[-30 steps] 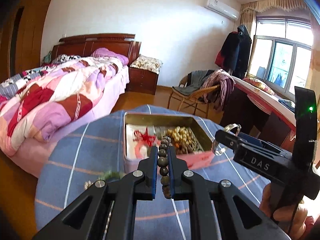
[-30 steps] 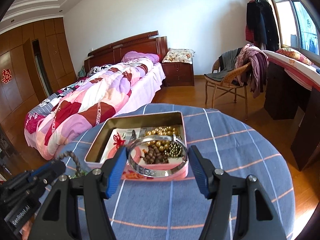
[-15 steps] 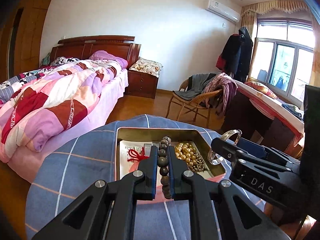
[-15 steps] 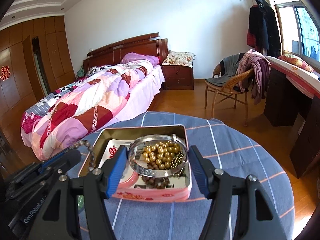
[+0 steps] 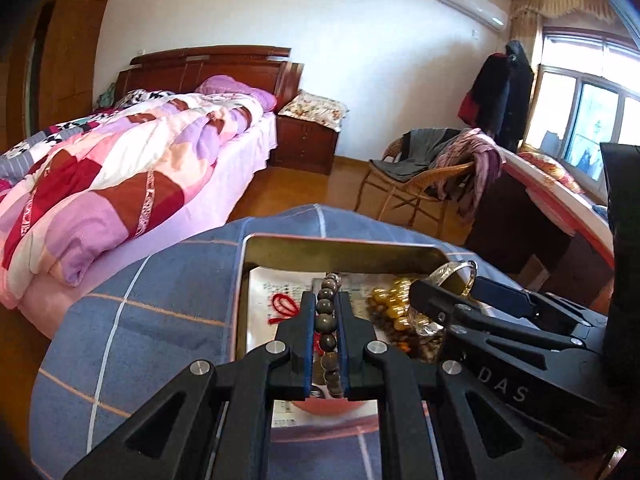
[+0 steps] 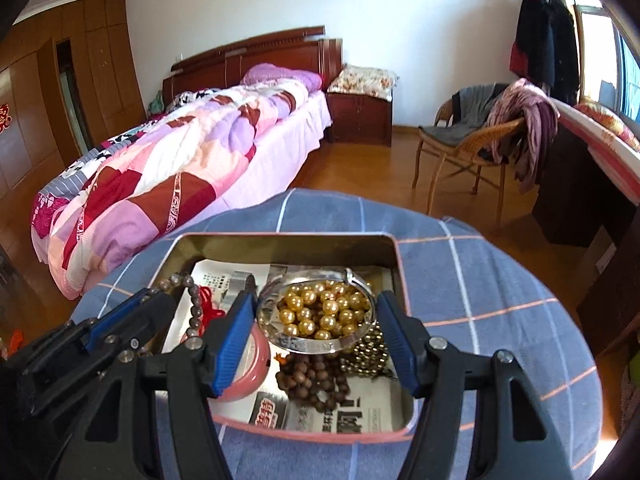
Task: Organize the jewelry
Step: 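Carry the silver bangle and bead bracelet into the pink tin and open both tools, then withdraw both tools from the tin toward the white pearl necklace and green jade bangle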
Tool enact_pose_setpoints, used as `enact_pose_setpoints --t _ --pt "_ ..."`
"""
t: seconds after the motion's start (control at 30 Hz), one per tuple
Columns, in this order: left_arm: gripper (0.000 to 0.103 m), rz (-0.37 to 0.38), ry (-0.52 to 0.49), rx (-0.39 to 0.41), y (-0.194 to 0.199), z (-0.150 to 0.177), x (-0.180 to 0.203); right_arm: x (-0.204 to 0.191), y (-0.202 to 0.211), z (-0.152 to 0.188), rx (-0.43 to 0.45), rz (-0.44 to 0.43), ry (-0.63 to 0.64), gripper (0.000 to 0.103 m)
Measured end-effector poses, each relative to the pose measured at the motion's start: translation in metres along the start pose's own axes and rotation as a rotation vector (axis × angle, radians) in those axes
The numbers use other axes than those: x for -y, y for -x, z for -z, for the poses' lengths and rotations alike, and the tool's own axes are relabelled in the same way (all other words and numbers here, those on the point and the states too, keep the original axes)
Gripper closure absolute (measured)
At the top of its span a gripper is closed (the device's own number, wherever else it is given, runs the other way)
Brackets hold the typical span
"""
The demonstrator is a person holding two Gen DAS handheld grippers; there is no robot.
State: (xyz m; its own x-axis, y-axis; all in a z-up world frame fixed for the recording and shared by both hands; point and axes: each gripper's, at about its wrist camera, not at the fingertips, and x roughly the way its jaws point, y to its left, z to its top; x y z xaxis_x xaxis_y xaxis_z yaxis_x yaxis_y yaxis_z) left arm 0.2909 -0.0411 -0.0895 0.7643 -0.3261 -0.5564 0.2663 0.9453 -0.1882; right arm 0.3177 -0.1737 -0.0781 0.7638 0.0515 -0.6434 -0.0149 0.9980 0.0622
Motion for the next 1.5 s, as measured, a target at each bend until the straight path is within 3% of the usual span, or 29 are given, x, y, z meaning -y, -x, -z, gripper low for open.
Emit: enact_pose_setpoints --t 0.17,0.23,0.3,0.47,0.57,0.7,0.77,0.83,0.93,1.2,1.5 --pt "0.094 -0.045 -0.015 -0.048 -0.013 0.007 0.0 -0.002 -0.012 0.001 -0.003 0.007 0.006 0.037" --pt "0.094 -0.03 0.007 -0.046 -0.014 0.006 -0.001 0.001 -0.018 0.002 -0.01 -0.029 -0.021 0.045" --pt "0.094 -0.029 0.018 -0.053 -0.015 0.006 -0.002 0.003 -0.024 0.003 -0.018 -0.074 -0.035 0.045" --pt "0.094 -0.02 0.042 -0.059 -0.017 0.007 -0.005 0.006 -0.022 0.006 0.021 -0.103 -0.045 0.038" --pt "0.094 -0.03 0.041 -0.068 -0.018 0.007 -0.003 0.009 -0.017 0.005 0.045 -0.119 -0.066 0.026" --pt "0.093 -0.038 0.011 -0.06 -0.018 0.006 0.001 0.007 -0.003 0.003 0.117 -0.098 -0.057 0.025" --pt "0.084 -0.041 -0.004 -0.055 -0.017 0.005 0.004 0.005 -0.001 0.001 0.135 -0.073 -0.049 0.025" --pt "0.041 -0.058 -0.015 -0.037 -0.014 0.005 0.006 0.003 -0.003 0.0 0.136 -0.065 -0.052 0.023" --pt "0.027 -0.061 -0.03 0.019 -0.006 0.005 0.01 0.006 -0.002 -0.001 0.138 -0.067 -0.078 0.021" --pt "0.026 -0.092 -0.06 0.065 0.002 0.006 0.013 0.011 0.022 0.002 0.161 -0.015 -0.097 0.02" --pt "0.026 -0.126 -0.117 0.032 0.032 0.025 0.022 0.015 0.045 0.022 0.147 0.016 -0.104 0.016"
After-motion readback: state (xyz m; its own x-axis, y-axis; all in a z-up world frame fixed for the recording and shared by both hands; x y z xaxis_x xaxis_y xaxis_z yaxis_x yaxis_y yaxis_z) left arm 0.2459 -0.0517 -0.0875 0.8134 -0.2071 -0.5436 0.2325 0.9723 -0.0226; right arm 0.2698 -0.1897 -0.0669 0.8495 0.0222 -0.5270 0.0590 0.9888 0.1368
